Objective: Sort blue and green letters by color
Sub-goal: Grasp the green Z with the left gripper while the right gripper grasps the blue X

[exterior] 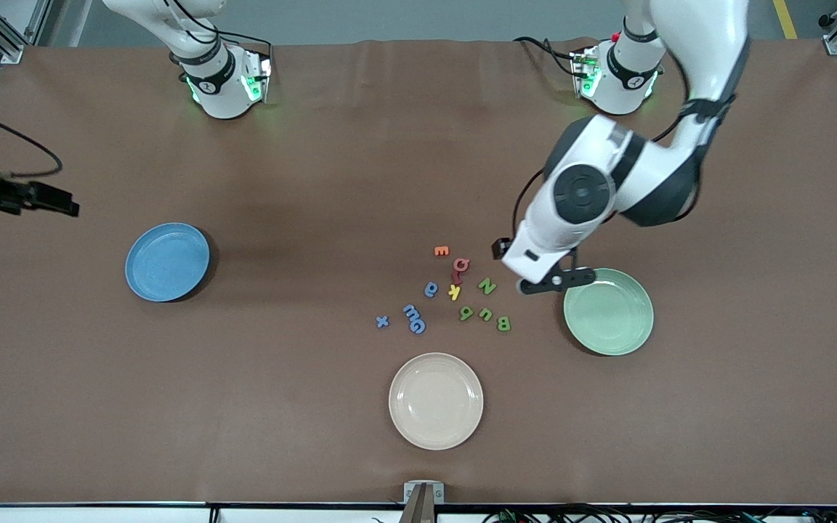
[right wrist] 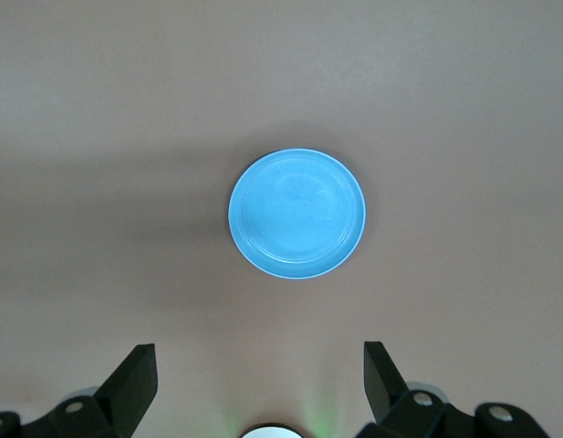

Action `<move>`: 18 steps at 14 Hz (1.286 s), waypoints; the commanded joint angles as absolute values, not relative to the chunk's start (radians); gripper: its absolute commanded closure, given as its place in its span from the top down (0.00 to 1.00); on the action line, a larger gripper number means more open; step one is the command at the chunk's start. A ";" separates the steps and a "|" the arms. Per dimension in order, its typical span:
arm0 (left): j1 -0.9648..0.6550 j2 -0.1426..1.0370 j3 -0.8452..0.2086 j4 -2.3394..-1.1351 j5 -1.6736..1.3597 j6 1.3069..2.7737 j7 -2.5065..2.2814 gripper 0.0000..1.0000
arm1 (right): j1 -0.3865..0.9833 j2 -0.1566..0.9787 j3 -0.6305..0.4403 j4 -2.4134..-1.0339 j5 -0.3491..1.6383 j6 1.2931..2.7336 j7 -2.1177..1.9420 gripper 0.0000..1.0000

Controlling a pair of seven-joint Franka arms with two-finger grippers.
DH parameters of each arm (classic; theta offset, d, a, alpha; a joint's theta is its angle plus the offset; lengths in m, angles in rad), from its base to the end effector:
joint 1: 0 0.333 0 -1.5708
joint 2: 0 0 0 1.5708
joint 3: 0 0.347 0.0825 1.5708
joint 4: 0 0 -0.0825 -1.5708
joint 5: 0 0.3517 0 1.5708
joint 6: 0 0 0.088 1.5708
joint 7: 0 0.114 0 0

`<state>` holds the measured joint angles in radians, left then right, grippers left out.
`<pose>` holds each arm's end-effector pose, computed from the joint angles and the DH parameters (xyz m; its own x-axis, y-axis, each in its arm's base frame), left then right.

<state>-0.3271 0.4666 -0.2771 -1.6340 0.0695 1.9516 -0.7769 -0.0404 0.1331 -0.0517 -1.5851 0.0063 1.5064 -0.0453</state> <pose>0.5466 -0.3415 0.3825 0.9770 0.1636 -0.1365 0.1587 -0.9862 -0.0462 0.5478 -0.0480 0.5661 0.9767 -0.0453 -0.2099 -0.0483 -0.9988 -0.0089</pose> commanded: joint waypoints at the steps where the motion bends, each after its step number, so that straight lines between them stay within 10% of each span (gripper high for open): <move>1: -0.353 0.532 -0.276 -1.641 0.097 2.058 -0.842 1.00 | -0.019 0.150 -0.040 -1.574 0.021 1.512 -0.032 1.00; 18: -0.364 0.732 -0.273 -1.689 0.215 2.425 -0.831 0.89 | 0.543 0.681 -0.041 -1.455 0.092 2.066 0.518 1.00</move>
<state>-0.3655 0.7160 -0.2714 -1.6985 0.1926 2.4079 -0.8266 0.5109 0.5805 -0.0309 -1.5627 0.1099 2.0765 0.4596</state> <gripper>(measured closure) 0.066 0.000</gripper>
